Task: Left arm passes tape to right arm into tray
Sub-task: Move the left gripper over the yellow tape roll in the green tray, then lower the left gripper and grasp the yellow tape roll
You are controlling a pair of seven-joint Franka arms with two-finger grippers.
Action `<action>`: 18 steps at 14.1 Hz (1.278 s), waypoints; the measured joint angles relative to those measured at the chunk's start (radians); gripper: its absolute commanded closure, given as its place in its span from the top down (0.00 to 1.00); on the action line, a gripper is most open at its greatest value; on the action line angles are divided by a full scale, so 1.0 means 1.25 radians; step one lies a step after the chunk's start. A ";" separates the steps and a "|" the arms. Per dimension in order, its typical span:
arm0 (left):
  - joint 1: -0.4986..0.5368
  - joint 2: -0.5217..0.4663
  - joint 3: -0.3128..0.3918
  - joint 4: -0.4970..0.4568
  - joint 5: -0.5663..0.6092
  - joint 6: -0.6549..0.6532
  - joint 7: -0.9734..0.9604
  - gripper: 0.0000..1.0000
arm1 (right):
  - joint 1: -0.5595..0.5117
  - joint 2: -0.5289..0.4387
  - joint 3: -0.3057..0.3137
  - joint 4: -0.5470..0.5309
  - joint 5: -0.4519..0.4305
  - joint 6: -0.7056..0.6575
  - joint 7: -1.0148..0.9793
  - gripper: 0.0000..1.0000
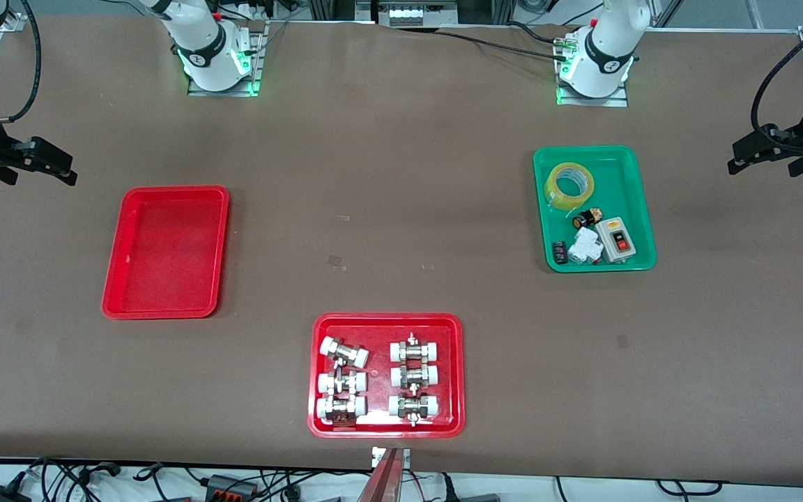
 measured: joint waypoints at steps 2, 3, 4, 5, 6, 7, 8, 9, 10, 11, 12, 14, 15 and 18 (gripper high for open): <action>0.000 0.000 0.000 0.000 0.000 -0.006 -0.001 1.00 | 0.000 -0.002 0.000 0.000 0.000 0.000 0.000 1.00; 0.000 0.000 -0.001 0.000 0.000 -0.011 -0.001 1.00 | 0.000 -0.003 0.000 0.000 0.000 0.000 0.000 1.00; -0.001 0.000 -0.002 0.000 0.000 -0.027 -0.001 1.00 | 0.000 -0.006 0.000 0.000 0.000 0.000 0.000 1.00; -0.002 0.001 -0.005 -0.001 0.000 -0.058 -0.001 1.00 | 0.000 -0.008 0.000 0.000 0.000 -0.001 0.000 1.00; -0.003 0.002 -0.012 -0.004 0.000 -0.094 -0.001 1.00 | 0.000 -0.009 0.000 0.000 0.000 -0.001 0.000 1.00; -0.004 0.005 -0.021 -0.022 0.000 -0.124 -0.003 1.00 | 0.000 -0.010 0.000 0.000 0.000 -0.001 0.000 1.00; -0.006 0.009 -0.030 -0.060 -0.004 -0.127 -0.009 1.00 | 0.000 -0.010 0.000 0.000 0.000 -0.001 0.000 1.00; -0.007 0.015 -0.038 -0.111 -0.011 -0.108 -0.023 1.00 | 0.000 -0.010 0.000 0.000 0.000 -0.001 0.000 1.00; -0.008 0.022 -0.043 -0.169 -0.018 -0.072 -0.037 1.00 | 0.000 -0.010 0.000 0.000 0.000 -0.001 0.000 1.00; -0.009 0.030 -0.047 -0.236 -0.022 -0.023 -0.051 1.00 | 0.000 -0.010 0.000 0.000 0.000 -0.002 0.000 1.00; -0.009 0.037 -0.049 -0.314 -0.029 0.044 -0.059 1.00 | 0.000 -0.010 0.000 0.000 0.000 -0.002 0.000 1.00; -0.009 0.047 -0.051 -0.468 -0.050 0.194 -0.069 1.00 | 0.000 -0.010 0.000 0.000 0.000 -0.002 0.000 1.00; -0.009 0.054 -0.051 -0.536 -0.066 0.267 -0.076 1.00 | 0.000 -0.010 0.000 0.000 0.000 -0.002 0.000 1.00; -0.009 0.090 -0.059 -0.652 -0.119 0.404 -0.089 1.00 | 0.000 -0.010 0.000 0.000 0.000 -0.002 0.000 1.00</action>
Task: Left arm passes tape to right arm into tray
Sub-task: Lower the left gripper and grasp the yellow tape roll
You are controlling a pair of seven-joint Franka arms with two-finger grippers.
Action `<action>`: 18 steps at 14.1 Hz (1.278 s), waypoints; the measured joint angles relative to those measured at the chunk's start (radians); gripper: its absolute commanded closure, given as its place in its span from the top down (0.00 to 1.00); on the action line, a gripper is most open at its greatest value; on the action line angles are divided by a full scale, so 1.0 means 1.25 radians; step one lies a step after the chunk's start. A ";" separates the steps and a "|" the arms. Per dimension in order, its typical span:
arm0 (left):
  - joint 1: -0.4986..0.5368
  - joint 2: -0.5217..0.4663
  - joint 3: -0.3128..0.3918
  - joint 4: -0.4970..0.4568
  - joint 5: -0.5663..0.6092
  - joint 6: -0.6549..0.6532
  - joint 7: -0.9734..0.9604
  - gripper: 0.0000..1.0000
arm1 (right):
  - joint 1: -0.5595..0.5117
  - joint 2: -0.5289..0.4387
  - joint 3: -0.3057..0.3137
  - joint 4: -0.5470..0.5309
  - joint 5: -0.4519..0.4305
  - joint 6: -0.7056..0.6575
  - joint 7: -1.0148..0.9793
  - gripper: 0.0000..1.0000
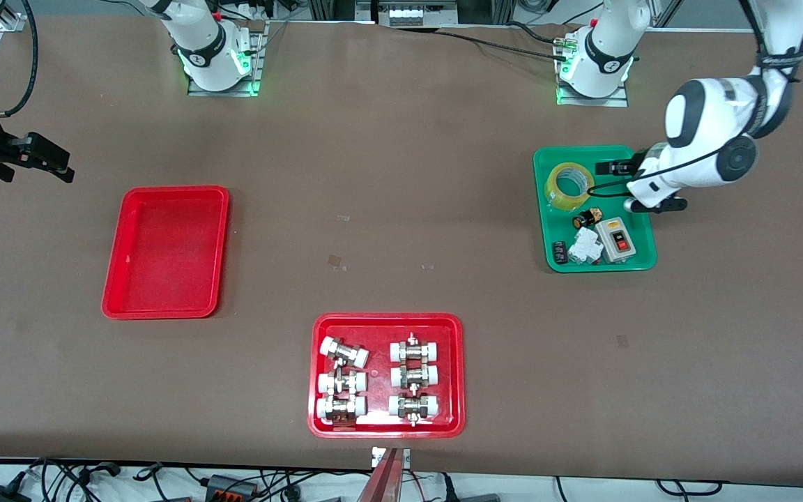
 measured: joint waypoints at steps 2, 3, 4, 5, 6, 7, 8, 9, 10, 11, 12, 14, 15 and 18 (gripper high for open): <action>0.000 0.029 -0.014 -0.023 -0.029 0.047 -0.016 1.00 | 0.000 0.000 0.000 0.000 0.000 -0.001 0.000 1.00; -0.001 0.041 -0.021 -0.029 -0.040 0.064 -0.029 1.00 | 0.000 0.000 0.000 0.000 0.000 -0.001 0.000 1.00; -0.001 0.050 -0.025 -0.034 -0.051 0.077 -0.038 0.92 | 0.000 0.000 0.000 0.000 0.000 -0.001 0.000 1.00; -0.001 0.057 -0.027 -0.036 -0.063 0.085 -0.041 0.76 | 0.000 0.000 0.000 0.000 0.000 -0.001 0.000 1.00; 0.000 0.061 -0.027 -0.037 -0.073 0.088 -0.042 0.59 | 0.000 0.000 0.000 0.000 0.000 -0.001 0.000 1.00; 0.000 0.064 -0.027 -0.038 -0.081 0.090 -0.043 0.44 | 0.000 0.000 0.000 0.000 0.000 -0.001 0.000 1.00; 0.001 0.066 -0.027 -0.038 -0.091 0.091 -0.043 0.31 | 0.000 0.000 0.000 0.000 0.000 -0.001 0.000 1.00; 0.002 0.066 -0.027 -0.037 -0.105 0.092 -0.043 0.22 | 0.000 0.000 0.000 0.000 0.000 -0.001 0.000 1.00; 0.002 0.065 -0.028 -0.036 -0.120 0.092 -0.043 0.18 | 0.000 0.000 0.000 0.000 0.000 -0.001 0.000 1.00; 0.002 0.065 -0.030 -0.035 -0.130 0.091 -0.043 0.14 | 0.000 0.000 0.000 0.000 0.000 -0.001 0.000 1.00; 0.002 0.063 -0.030 -0.034 -0.133 0.090 -0.046 0.12 | 0.000 0.000 0.000 0.000 0.000 -0.001 0.000 1.00; 0.009 0.058 -0.029 -0.034 -0.133 0.088 -0.052 0.08 | 0.000 0.000 0.000 0.000 0.000 -0.001 0.000 1.00; 0.011 0.058 -0.029 -0.033 -0.133 0.089 -0.053 0.07 | 0.000 0.000 0.000 0.000 0.000 -0.001 0.000 1.00; 0.011 0.056 -0.027 -0.025 -0.133 0.092 -0.053 0.05 | 0.000 0.000 0.000 0.000 0.000 -0.001 0.000 1.00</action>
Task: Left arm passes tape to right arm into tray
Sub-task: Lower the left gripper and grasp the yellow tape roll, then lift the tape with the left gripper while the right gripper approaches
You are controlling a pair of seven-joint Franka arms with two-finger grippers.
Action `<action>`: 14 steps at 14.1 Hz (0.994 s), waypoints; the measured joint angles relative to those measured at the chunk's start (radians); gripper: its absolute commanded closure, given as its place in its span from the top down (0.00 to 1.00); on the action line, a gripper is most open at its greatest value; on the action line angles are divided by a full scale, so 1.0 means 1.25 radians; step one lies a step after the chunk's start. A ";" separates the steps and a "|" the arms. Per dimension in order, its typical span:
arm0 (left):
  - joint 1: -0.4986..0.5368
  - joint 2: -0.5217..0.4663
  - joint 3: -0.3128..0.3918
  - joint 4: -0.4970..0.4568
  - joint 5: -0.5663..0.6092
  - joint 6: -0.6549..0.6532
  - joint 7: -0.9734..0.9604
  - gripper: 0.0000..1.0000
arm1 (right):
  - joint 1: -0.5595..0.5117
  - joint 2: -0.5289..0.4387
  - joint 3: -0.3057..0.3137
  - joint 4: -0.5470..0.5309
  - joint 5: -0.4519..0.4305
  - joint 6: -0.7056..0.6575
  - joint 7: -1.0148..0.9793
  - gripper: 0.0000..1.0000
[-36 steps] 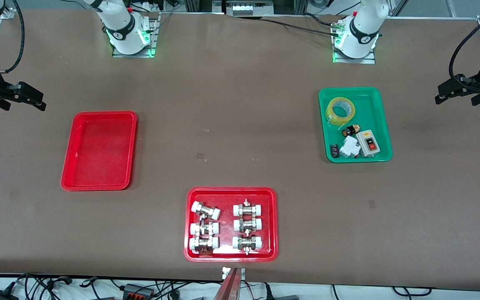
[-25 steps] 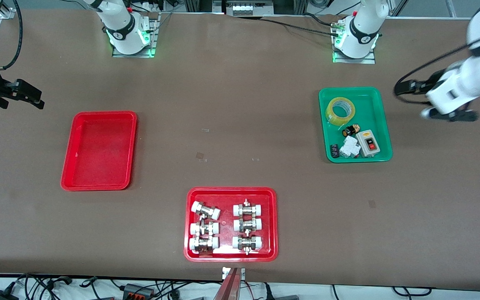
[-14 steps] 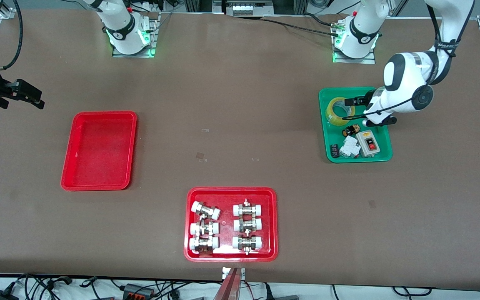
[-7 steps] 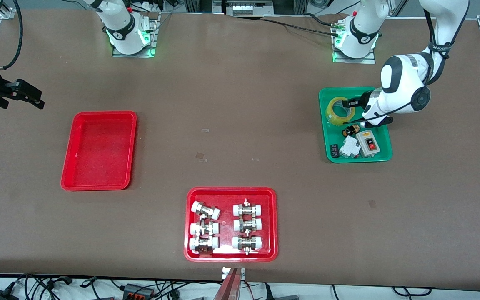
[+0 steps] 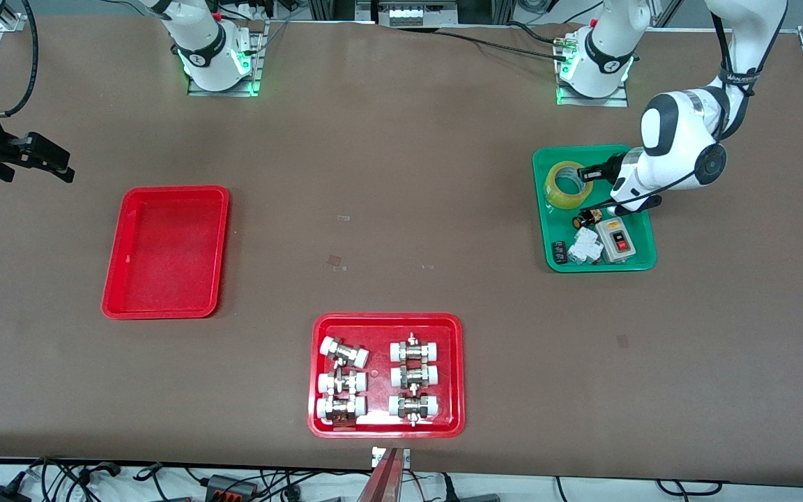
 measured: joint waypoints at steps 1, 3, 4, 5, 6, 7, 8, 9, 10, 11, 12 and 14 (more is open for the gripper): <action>-0.001 -0.003 -0.001 0.007 0.000 0.000 0.000 0.04 | 0.000 0.000 0.000 0.000 0.000 0.000 0.000 1.00; -0.003 -0.018 -0.002 0.027 0.000 -0.009 0.001 0.03 | 0.000 0.000 0.000 0.000 0.000 0.000 0.000 1.00; -0.003 -0.029 -0.003 0.041 0.000 -0.025 0.001 0.03 | 0.000 0.000 0.000 0.000 0.000 0.000 0.000 1.00; -0.004 -0.040 -0.003 0.060 0.000 -0.051 0.001 0.02 | 0.000 0.000 0.000 0.000 0.000 0.000 0.000 1.00; -0.004 -0.051 -0.003 0.084 0.000 -0.088 0.001 0.01 | 0.000 0.000 0.000 0.000 0.000 0.000 0.000 1.00; -0.004 -0.059 -0.004 0.113 0.000 -0.134 -0.001 0.01 | 0.000 0.000 0.000 0.000 0.000 0.000 0.000 1.00; -0.004 -0.066 -0.004 0.148 0.000 -0.181 -0.009 0.00 | 0.000 0.000 0.000 0.000 0.000 0.000 0.000 1.00; -0.005 -0.070 -0.007 0.187 0.000 -0.227 -0.021 0.00 | 0.000 0.000 0.000 0.000 0.000 0.000 0.000 1.00; -0.008 -0.070 -0.017 0.232 0.000 -0.273 -0.033 0.00 | 0.000 0.000 0.000 0.000 0.000 0.000 0.000 1.00; -0.014 -0.067 -0.036 0.279 -0.017 -0.313 -0.054 0.00 | 0.000 0.000 0.000 0.000 0.000 0.000 0.000 1.00; -0.019 -0.060 -0.062 0.327 -0.062 -0.343 -0.093 0.00 | 0.000 0.000 0.000 0.000 0.001 0.000 0.000 1.00; -0.038 -0.037 -0.122 0.421 -0.129 -0.364 -0.168 0.00 | 0.008 0.001 0.002 0.000 0.003 -0.001 -0.001 1.00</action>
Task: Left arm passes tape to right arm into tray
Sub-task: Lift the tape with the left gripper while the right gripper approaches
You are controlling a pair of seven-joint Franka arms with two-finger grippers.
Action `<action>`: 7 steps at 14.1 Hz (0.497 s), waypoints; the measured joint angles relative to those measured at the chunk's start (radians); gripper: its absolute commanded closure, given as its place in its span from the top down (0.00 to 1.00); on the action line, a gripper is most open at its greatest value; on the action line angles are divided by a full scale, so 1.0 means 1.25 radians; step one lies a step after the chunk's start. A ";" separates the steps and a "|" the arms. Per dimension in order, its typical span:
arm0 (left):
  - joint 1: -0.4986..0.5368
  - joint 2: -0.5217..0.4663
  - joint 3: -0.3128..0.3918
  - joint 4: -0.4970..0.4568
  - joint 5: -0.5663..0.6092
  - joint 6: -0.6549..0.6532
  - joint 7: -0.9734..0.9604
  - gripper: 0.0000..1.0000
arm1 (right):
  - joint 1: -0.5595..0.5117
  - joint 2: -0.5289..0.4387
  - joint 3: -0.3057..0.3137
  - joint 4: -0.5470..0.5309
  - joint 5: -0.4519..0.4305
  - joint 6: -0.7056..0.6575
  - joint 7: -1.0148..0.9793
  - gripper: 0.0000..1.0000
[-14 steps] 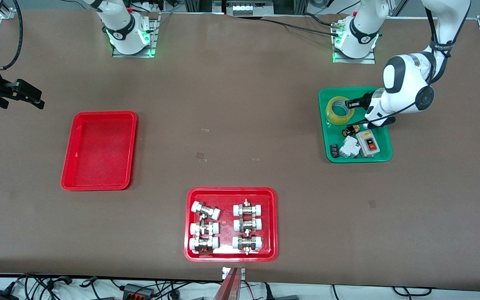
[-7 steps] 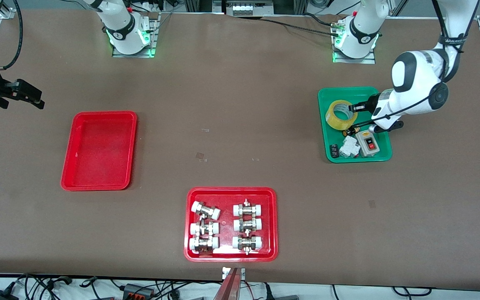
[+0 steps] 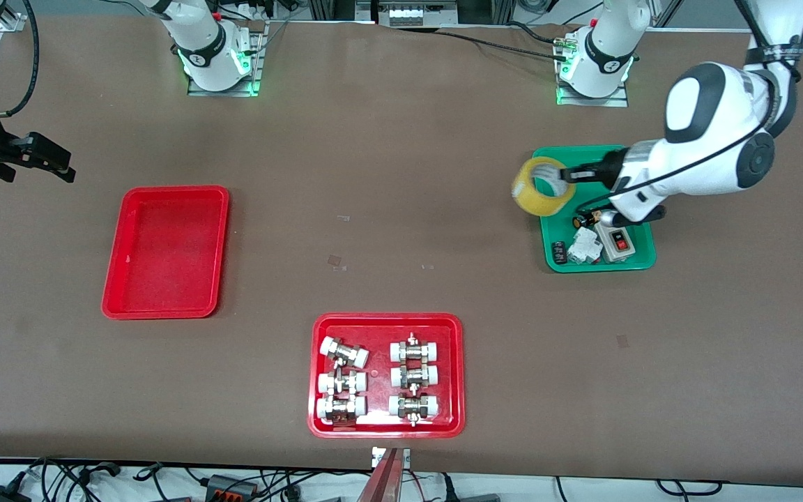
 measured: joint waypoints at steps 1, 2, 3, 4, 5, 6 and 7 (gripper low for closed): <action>-0.011 0.014 -0.035 0.045 -0.014 -0.001 -0.021 0.00 | 0.009 0.002 0.001 0.000 0.001 -0.003 0.000 1.00; -0.024 0.030 -0.069 0.092 -0.031 -0.001 -0.042 0.00 | 0.020 0.006 0.002 0.000 0.002 -0.012 0.000 1.00; -0.040 0.047 -0.099 0.141 -0.058 -0.001 -0.061 0.00 | 0.035 0.011 0.002 0.000 0.007 -0.025 0.000 1.00; -0.059 0.067 -0.119 0.189 -0.085 -0.001 -0.076 0.00 | 0.054 0.021 0.003 -0.001 0.011 -0.044 -0.002 1.00; -0.082 0.088 -0.129 0.235 -0.114 -0.001 -0.087 0.00 | 0.081 0.034 0.004 -0.001 0.012 -0.065 -0.002 1.00; -0.107 0.112 -0.131 0.278 -0.147 0.000 -0.094 0.00 | 0.106 0.048 0.005 0.001 0.014 -0.080 -0.002 1.00; -0.132 0.140 -0.132 0.315 -0.182 0.011 -0.107 0.00 | 0.128 0.060 0.005 0.005 0.022 -0.085 -0.002 1.00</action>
